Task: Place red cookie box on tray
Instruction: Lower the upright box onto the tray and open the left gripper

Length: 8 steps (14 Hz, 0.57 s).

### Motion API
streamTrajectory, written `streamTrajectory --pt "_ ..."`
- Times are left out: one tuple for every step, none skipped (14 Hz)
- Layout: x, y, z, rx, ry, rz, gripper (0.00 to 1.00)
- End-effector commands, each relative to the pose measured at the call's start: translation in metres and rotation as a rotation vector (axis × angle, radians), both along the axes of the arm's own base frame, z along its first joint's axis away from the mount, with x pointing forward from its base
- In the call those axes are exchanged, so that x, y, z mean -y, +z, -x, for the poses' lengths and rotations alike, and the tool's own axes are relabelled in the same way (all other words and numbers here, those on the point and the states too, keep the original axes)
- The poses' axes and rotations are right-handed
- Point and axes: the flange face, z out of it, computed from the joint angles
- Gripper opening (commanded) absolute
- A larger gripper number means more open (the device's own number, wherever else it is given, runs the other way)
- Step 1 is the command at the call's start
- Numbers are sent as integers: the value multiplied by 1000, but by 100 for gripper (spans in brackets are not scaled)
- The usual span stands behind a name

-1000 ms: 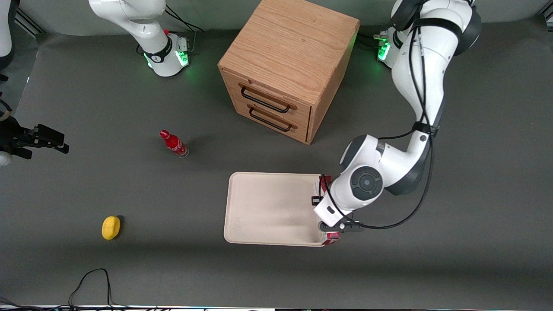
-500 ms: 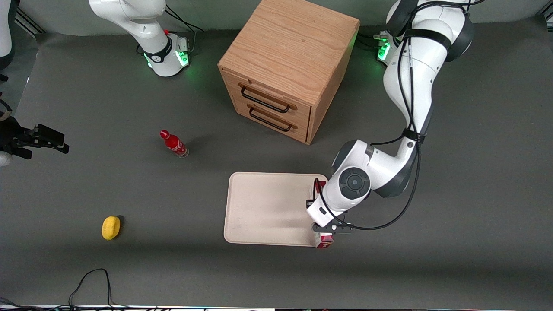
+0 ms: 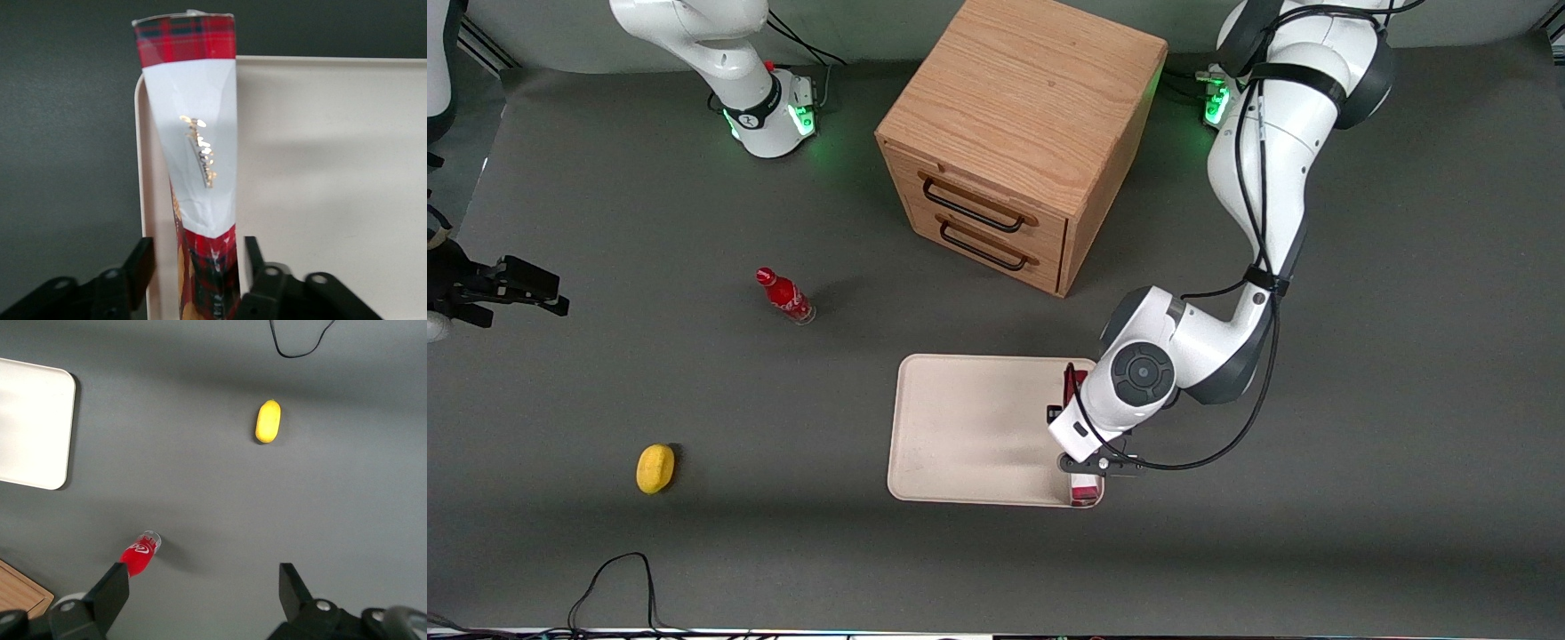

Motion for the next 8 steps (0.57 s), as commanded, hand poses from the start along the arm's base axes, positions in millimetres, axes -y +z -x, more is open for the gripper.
streamTrajectory --pt "3 3 1 21 9 -21 100" --pt "2 6 1 21 9 -21 100" --pt "1 8 1 19 10 -23 100" --pt "0 12 1 17 11 -26 100" --pt "-4 21 -2 23 20 -20 100" --pt "-15 25 -4 14 35 -23 100" --pt "-37 37 -5 -1 53 -37 100" --pt "-49 48 -2 -7 56 -46 100"
